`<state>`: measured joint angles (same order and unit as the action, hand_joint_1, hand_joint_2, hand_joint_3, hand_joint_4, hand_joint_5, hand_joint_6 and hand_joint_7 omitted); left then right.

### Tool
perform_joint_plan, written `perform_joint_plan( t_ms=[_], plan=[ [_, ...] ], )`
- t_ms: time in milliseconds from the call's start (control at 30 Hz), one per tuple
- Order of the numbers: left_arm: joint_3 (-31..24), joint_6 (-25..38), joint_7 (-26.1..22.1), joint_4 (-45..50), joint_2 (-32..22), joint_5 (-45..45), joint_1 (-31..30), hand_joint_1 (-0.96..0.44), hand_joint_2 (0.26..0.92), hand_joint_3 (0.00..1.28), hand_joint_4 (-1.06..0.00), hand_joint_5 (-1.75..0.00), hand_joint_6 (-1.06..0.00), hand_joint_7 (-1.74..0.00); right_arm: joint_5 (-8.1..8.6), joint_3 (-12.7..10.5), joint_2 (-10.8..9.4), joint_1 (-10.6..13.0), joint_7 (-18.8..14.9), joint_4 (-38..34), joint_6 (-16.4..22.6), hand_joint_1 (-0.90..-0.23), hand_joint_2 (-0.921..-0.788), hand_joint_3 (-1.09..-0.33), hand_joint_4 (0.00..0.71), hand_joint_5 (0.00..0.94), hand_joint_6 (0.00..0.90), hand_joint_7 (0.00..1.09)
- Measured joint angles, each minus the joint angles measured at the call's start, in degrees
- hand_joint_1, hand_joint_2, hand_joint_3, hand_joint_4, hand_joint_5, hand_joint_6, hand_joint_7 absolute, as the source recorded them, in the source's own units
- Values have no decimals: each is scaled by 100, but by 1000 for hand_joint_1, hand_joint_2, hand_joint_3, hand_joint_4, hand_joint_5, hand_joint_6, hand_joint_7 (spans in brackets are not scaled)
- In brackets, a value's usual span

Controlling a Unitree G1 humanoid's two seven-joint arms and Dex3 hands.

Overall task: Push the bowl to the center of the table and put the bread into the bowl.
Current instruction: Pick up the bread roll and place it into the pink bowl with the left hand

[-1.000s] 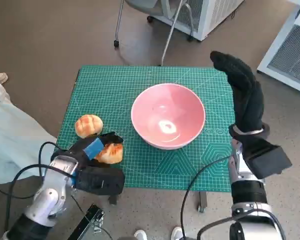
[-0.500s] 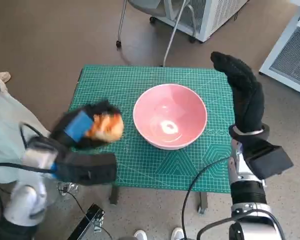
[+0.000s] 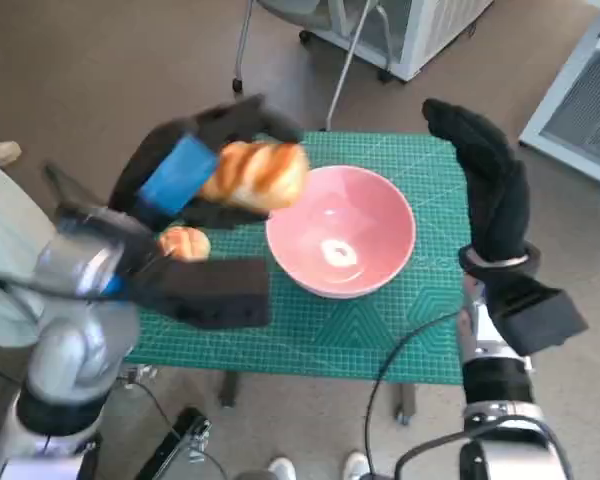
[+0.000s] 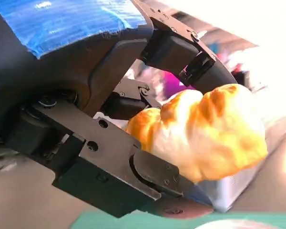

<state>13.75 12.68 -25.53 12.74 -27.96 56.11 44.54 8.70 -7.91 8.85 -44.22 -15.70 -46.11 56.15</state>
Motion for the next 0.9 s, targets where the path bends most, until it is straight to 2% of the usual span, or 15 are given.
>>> perform_joint_plan(
  t_ms=[133, 200, 400, 533, 667, 733, 800, 833, 867, 900],
  plan=[
    [332, -376, 618, -765, 235, 54, 261, 2, 803, 224, -792, -990, -663, -1230, 1, -8, 8, -4, 0, -11, 30, -460, -921, -628, 453, 1, 136, 920],
    [488, -541, 892, -1172, 343, 78, 345, 2, 826, 212, -749, -1045, -631, -1253, 0, -11, 11, -4, 0, -14, 38, -464, -921, -628, 452, 1, 136, 920],
    [1003, -1039, 1576, -2608, 678, 142, 611, 1, 900, 139, -681, -1243, -569, -1166, 1, -18, 19, -1, 1, -2, 37, -467, -921, -627, 452, 1, 135, 921],
    [1259, -1146, 1679, -3324, 866, 163, 744, 1, 915, 135, -663, -1295, -542, -1154, 3, -19, 17, 8, 1, 27, 33, -466, -921, -628, 452, 1, 134, 922],
    [1448, -1218, 1693, -3843, 992, 161, 857, 0, 919, 129, -659, -1268, -532, -1189, 5, -27, 19, 28, 1, 71, 29, -465, -921, -629, 453, 1, 138, 924],
    [1528, -1263, 1654, -4076, 1045, 142, 915, 1, 920, 148, -590, -1274, -549, -1240, 4, -27, 18, 46, 1, 123, 21, -461, -921, -630, 454, 2, 139, 925],
    [1581, -1305, 1503, -4211, 1061, 97, 951, 0, 921, 261, -444, -1399, -434, -1383, 4, -27, 18, 61, 1, 169, 7, -456, -921, -631, 457, 3, 140, 925],
    [1608, -1320, 1389, -4261, 1061, 54, 963, -21, 910, 260, -374, -1208, -388, -1271, 4, -28, 18, 72, 2, 197, -3, -455, -921, -632, 457, 3, 140, 925],
    [1635, -1325, 1222, -4300, 1061, 6, 971, -47, 911, 228, -322, -833, -379, -998, 4, -30, 18, 83, 2, 223, -14, -454, -921, -632, 458, 4, 141, 925],
    [1667, -1324, 1068, -4323, 1058, -22, 975, -107, 915, 181, -283, -543, -362, -742, 4, -33, 18, 94, 2, 248, -23, -452, -921, -632, 459, 4, 141, 924]
  ],
)
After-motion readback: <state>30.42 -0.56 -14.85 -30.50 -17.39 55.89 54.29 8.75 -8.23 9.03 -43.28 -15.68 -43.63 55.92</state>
